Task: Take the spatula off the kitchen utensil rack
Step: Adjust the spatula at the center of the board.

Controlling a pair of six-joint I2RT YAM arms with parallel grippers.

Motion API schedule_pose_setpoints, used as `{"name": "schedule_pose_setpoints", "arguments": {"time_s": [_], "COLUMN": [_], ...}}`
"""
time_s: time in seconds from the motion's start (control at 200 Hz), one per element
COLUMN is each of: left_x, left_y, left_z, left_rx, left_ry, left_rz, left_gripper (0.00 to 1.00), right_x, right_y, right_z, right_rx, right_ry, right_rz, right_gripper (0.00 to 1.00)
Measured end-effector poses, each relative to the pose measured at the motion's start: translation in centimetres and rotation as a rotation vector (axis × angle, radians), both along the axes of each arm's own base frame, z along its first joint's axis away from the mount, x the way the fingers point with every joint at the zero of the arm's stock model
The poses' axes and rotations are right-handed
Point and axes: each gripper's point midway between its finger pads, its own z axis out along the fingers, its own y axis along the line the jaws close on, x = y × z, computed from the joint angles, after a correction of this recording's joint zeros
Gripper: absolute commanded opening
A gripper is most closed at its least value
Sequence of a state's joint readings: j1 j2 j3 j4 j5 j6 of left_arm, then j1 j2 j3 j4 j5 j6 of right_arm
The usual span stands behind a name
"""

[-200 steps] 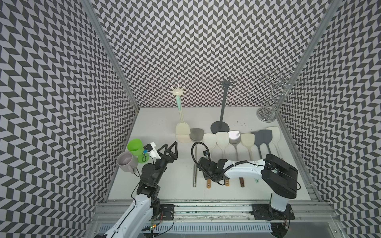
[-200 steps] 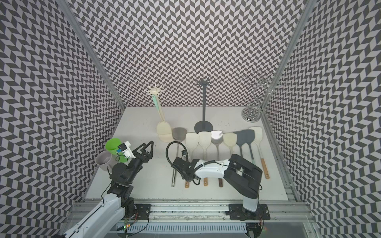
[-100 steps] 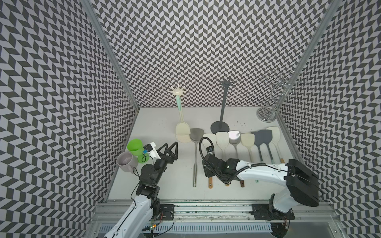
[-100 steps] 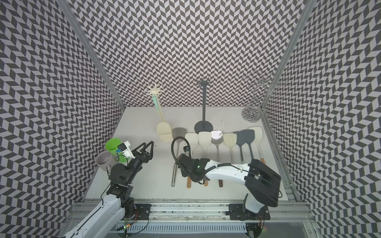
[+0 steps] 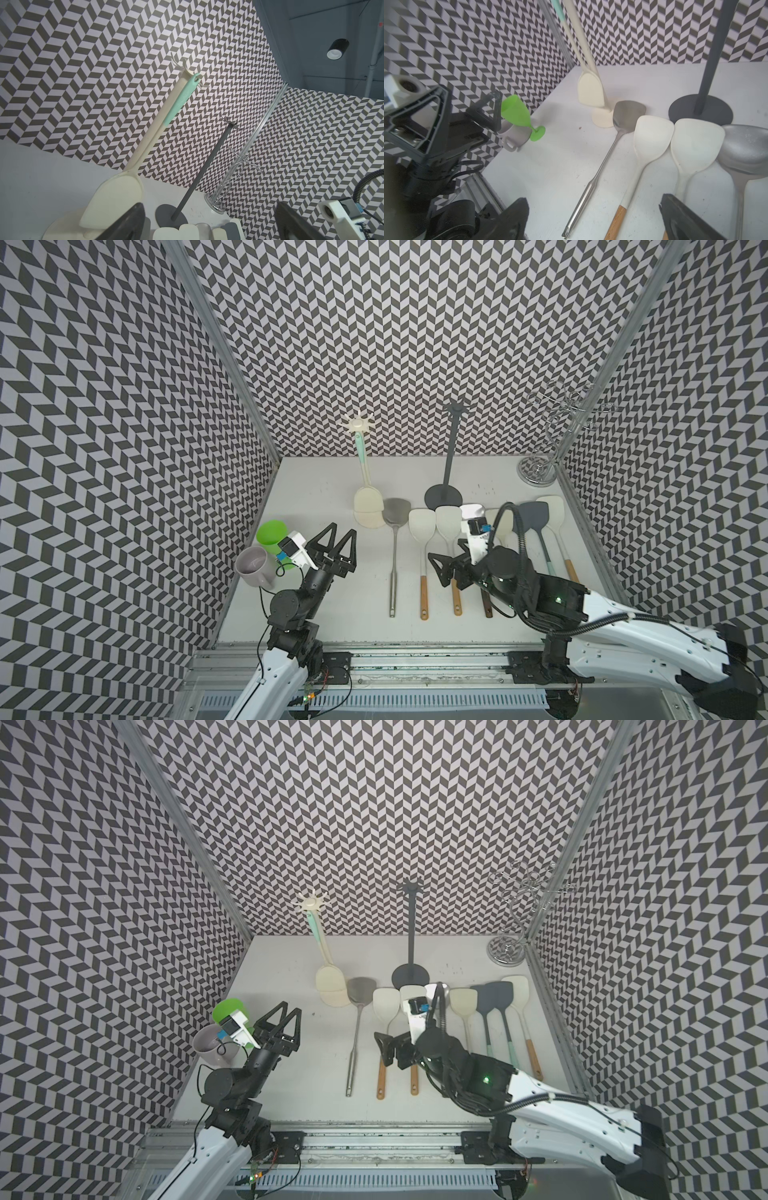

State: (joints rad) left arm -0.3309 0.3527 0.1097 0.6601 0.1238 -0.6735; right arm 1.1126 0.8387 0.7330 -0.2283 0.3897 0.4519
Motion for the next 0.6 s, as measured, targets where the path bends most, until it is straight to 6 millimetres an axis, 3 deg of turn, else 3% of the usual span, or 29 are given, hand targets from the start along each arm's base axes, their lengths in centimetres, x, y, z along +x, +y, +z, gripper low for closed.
{"name": "schedule_pose_setpoints", "arguments": {"time_s": [0.255, 0.456, 0.596], "left_x": [-0.8, 0.2, 2.0], "left_y": [0.5, 0.5, 0.1], "left_z": [0.9, -0.4, -2.8], "left_rx": [-0.009, 0.006, 0.052], "left_ry": [-0.045, 0.005, 0.098], "left_rz": [0.026, 0.047, 0.062], "left_gripper": [0.99, 0.99, 0.99], "right_x": [-0.1, 1.9, 4.2], "right_y": [-5.0, -5.9, -5.8], "right_z": [0.4, 1.4, 0.5], "right_rx": [0.083, 0.126, 0.124], "right_ry": [-0.114, -0.137, -0.111], "right_rz": [-0.109, -0.181, -0.208], "right_gripper": [1.0, 1.0, 1.0]}}
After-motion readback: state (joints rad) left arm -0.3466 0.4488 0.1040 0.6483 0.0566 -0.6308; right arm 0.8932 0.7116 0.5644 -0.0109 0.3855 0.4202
